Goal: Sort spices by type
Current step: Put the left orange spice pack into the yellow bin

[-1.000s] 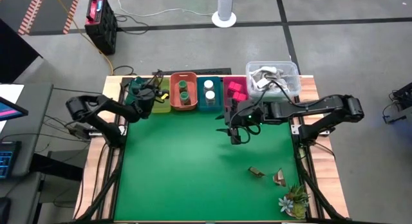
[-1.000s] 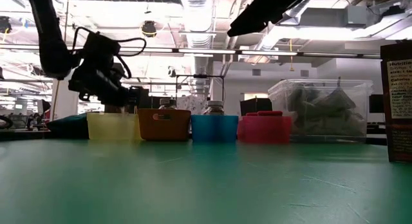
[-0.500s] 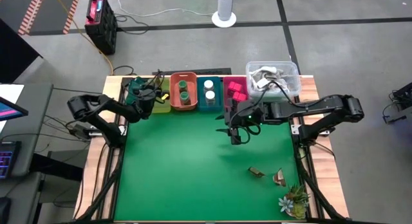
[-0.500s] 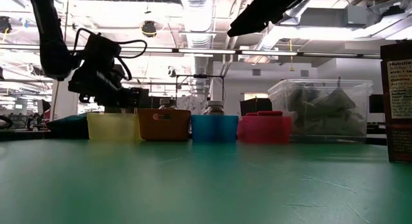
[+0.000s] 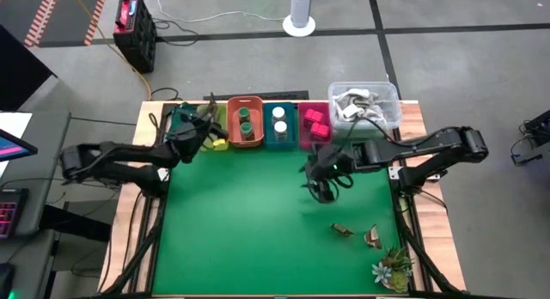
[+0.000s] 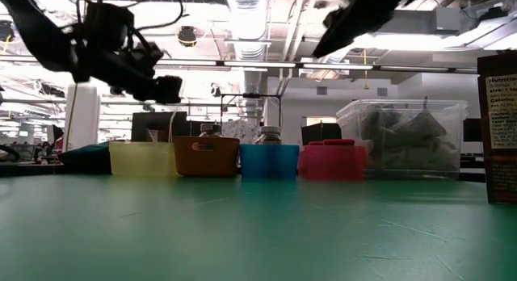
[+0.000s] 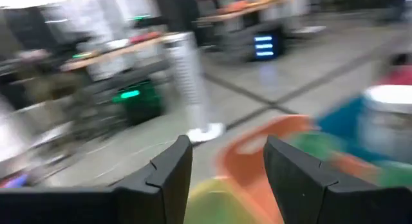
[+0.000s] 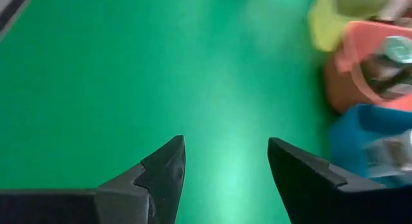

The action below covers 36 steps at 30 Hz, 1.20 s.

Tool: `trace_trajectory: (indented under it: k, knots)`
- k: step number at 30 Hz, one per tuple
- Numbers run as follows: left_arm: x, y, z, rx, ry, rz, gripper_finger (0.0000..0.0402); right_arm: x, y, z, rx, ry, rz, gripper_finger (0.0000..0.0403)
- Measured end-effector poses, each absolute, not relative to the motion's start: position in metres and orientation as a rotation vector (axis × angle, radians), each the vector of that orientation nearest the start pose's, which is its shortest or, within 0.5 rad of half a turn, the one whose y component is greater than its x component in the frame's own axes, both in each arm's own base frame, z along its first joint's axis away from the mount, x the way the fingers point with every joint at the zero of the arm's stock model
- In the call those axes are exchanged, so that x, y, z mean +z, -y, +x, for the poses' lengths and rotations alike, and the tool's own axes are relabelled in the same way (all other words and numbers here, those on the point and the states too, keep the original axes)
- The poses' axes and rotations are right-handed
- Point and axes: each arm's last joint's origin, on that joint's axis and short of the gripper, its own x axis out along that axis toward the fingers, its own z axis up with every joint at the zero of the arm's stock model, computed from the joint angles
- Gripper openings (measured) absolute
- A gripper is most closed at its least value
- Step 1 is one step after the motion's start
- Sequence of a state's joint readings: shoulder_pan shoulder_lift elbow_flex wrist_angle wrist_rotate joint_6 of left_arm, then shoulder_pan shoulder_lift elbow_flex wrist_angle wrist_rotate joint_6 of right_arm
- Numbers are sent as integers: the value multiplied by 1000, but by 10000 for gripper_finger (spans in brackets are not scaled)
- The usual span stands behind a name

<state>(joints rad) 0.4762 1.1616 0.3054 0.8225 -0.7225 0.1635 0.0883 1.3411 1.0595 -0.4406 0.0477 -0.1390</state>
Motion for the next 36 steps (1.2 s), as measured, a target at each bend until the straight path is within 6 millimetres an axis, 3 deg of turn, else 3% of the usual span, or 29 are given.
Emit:
trace_trajectory:
  k: [5,14,25,36]
  knots:
    - [209,-86,178,870,-120,134,179,293,-56,268,167,-722,-144,248]
    - [231,-43,170,631,-24,134,179,301,-94,232,14,-918,-28,248]
    - [238,-14,163,578,15,116,179,299,-135,201,-15,-1037,152,248]
    - [240,-13,162,619,38,66,179,267,-156,212,-114,-1149,133,248]
